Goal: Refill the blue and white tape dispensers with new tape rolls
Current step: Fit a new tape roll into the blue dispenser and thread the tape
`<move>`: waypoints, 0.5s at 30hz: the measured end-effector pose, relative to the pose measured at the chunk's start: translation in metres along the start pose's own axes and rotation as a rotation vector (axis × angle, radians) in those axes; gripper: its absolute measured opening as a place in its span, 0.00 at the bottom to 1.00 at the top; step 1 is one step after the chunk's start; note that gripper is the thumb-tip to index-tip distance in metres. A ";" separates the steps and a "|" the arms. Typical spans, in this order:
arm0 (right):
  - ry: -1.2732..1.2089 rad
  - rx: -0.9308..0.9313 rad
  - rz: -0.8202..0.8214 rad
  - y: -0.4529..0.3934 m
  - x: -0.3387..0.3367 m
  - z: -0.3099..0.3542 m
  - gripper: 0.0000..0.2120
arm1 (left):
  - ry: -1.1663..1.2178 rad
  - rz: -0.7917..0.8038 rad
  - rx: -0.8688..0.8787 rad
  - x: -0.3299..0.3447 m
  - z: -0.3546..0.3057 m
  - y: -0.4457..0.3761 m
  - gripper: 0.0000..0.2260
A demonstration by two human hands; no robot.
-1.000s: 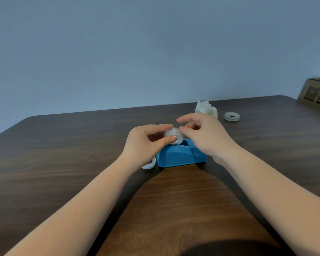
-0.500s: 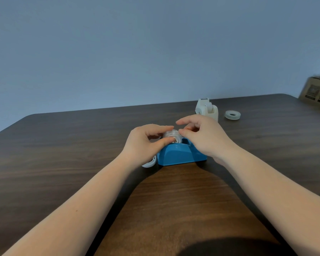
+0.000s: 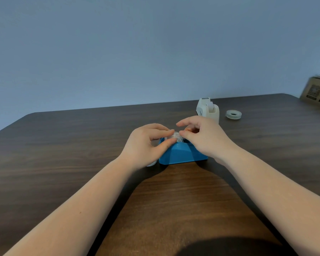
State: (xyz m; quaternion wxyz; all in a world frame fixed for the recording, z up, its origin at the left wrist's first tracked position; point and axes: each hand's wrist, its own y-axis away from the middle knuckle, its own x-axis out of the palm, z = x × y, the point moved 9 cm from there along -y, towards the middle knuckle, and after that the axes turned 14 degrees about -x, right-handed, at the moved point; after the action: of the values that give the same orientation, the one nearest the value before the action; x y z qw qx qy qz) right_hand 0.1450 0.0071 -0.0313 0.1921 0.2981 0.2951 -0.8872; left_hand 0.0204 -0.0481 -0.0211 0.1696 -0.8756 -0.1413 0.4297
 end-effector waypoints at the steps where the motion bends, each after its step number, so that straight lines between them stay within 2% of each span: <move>1: 0.001 -0.003 0.000 0.000 0.000 0.000 0.15 | -0.003 -0.002 0.007 0.000 0.000 0.001 0.13; 5: -0.001 -0.021 -0.014 0.000 -0.002 0.002 0.15 | 0.045 0.042 -0.031 0.005 0.005 0.004 0.18; 15: -0.001 -0.027 -0.042 0.002 -0.013 0.001 0.14 | 0.146 0.069 -0.107 0.006 0.013 0.002 0.21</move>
State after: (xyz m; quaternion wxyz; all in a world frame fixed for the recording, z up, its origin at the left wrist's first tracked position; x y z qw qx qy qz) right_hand 0.1554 0.0075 -0.0226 0.1774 0.2887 0.3131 -0.8872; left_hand 0.0137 -0.0456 -0.0335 0.1175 -0.9167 -0.1213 0.3622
